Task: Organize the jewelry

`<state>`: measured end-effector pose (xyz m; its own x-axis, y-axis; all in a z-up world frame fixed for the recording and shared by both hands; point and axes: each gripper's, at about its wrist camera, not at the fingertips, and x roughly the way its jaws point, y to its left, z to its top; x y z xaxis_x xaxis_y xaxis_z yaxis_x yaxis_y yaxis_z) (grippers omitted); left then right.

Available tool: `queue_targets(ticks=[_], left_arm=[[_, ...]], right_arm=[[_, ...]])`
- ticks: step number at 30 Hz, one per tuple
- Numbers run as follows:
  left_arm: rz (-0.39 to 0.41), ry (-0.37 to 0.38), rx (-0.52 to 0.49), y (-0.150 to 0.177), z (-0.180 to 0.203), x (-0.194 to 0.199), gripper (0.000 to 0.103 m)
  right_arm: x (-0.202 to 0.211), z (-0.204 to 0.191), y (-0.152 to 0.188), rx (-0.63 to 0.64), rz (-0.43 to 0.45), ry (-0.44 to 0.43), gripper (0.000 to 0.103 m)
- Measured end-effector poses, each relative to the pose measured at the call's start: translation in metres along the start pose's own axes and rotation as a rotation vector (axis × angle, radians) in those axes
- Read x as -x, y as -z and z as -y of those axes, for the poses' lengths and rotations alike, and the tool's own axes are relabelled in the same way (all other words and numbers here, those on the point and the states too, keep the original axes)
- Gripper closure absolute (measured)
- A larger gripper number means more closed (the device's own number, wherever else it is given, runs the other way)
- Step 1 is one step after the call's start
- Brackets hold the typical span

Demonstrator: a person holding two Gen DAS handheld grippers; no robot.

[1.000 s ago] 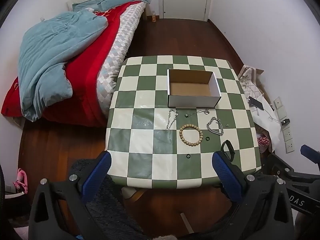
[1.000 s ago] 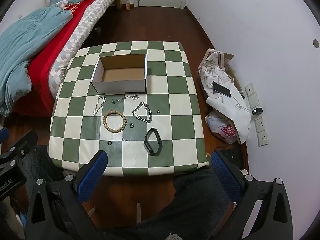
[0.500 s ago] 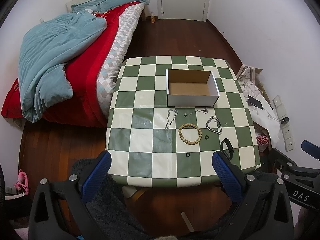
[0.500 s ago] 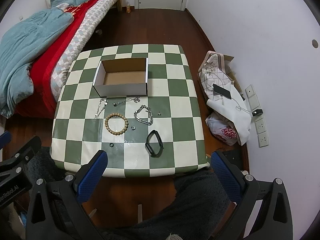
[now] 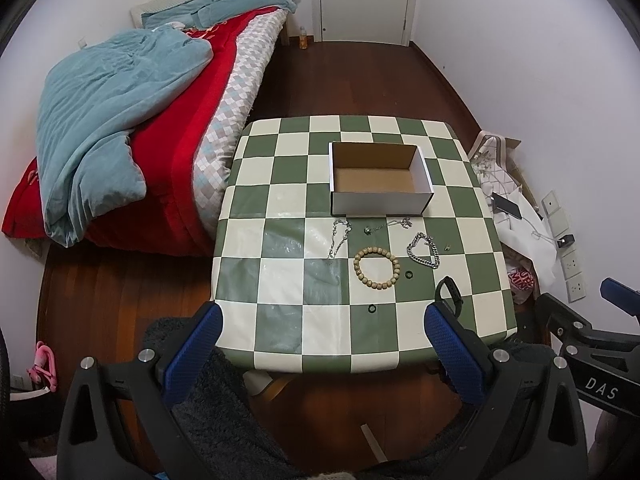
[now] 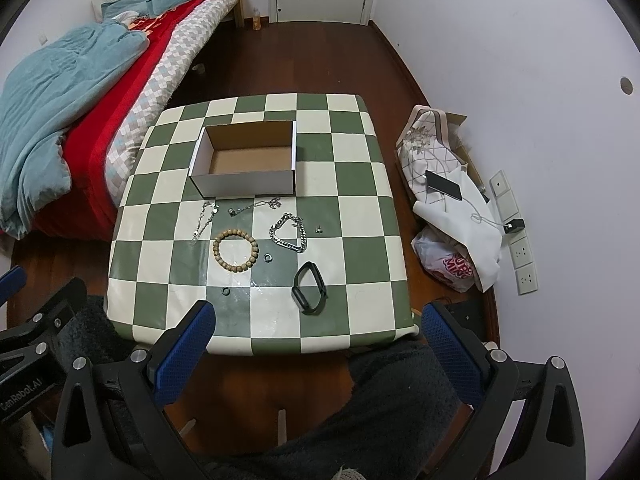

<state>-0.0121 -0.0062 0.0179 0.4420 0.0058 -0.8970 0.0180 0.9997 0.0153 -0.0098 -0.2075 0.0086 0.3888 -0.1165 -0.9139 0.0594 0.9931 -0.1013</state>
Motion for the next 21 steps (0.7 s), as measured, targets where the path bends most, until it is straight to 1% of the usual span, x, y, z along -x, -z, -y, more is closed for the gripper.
queue_targets(ticks=[14,21], left_arm=[[0.02,0.016,0.002,-0.002,-0.001,0.012,0.0],[0.021,0.019,0.005,-0.002,-0.002,0.013,0.0]], right_arm=[[0.008,0.001,0.0,-0.003,0.008,-0.002,0.0],[0.019,0.0,-0.005,0.004,0.02,-0.004,0.0]])
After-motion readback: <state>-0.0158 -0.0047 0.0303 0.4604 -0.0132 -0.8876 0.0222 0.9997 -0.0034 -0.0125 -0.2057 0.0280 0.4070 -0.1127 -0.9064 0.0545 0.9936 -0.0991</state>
